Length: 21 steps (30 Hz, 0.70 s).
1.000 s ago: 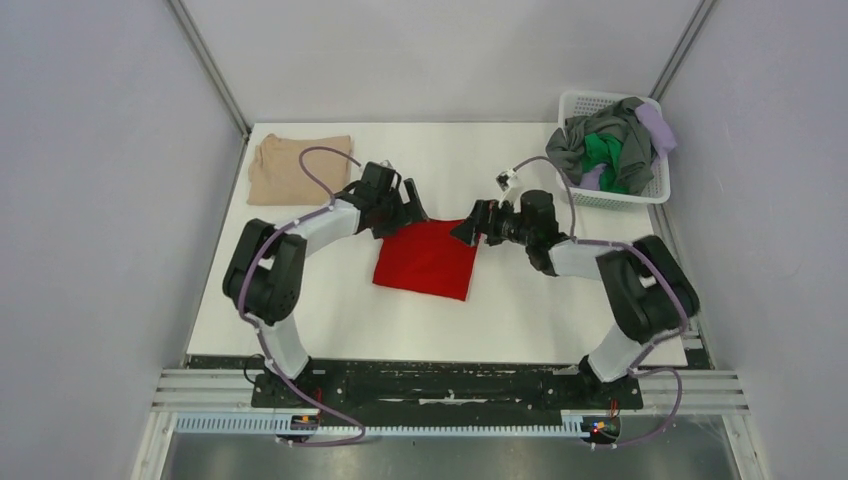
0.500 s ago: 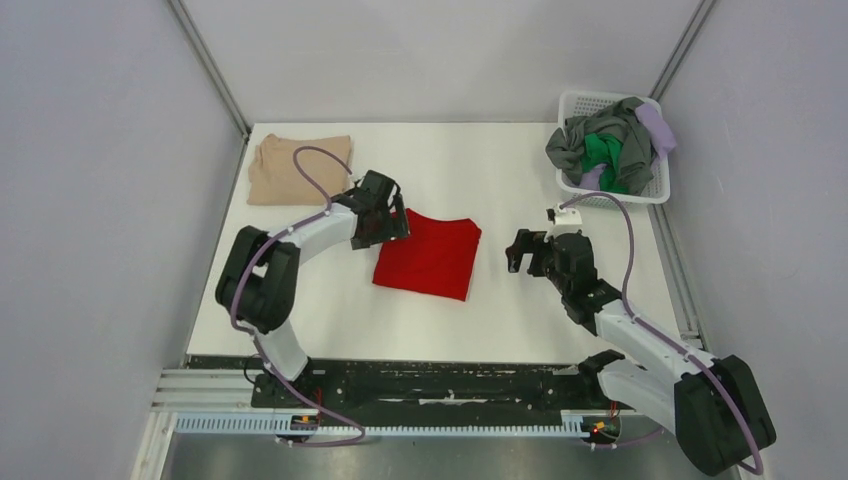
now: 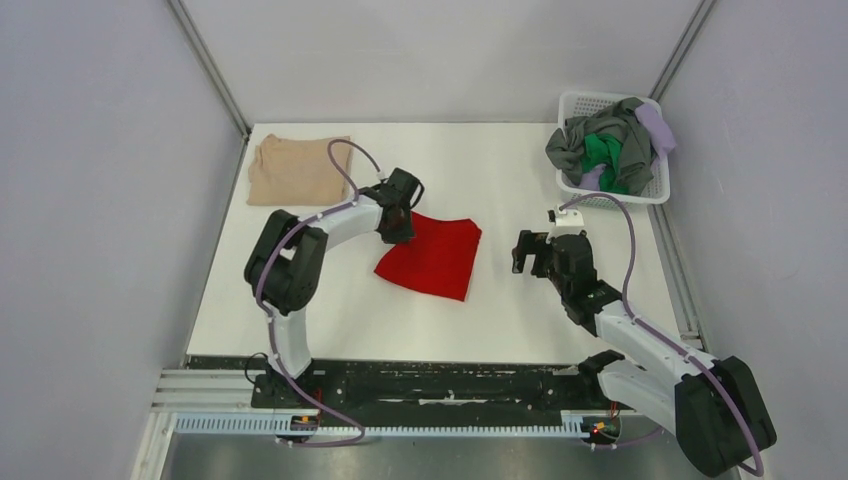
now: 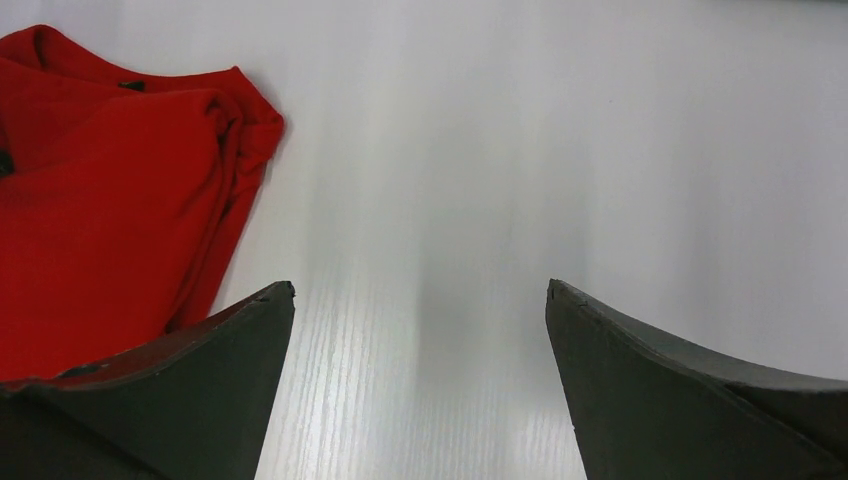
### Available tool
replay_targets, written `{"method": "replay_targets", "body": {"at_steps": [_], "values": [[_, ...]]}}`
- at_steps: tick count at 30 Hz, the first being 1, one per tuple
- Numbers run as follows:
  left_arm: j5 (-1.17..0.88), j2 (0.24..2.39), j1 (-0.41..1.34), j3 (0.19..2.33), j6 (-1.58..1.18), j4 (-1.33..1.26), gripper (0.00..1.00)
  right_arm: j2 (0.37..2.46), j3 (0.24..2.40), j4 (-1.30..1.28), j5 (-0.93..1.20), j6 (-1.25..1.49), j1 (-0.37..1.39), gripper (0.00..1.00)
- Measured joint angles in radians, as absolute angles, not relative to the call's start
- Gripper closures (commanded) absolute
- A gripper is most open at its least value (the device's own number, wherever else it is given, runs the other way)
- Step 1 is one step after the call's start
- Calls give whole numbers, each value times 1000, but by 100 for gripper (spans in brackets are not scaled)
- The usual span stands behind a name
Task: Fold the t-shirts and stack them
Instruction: Put the neatly folded tshirt into the corner of the board with the left arm
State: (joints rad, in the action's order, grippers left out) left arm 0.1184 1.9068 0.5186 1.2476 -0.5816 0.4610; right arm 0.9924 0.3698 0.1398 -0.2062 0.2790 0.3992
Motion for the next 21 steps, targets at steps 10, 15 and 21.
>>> {"method": "replay_targets", "body": {"at_steps": [10, 15, 21], "values": [[521, 2122, 567, 1612, -554, 747, 98, 997, 370, 126, -299, 249, 399, 2], [770, 2214, 519, 1806, -407, 779, 98, 997, 370, 109, -355, 250, 398, 2], [867, 2229, 416, 1923, -192, 691, 98, 1009, 369, 103, -394, 250, 397, 2]]}}
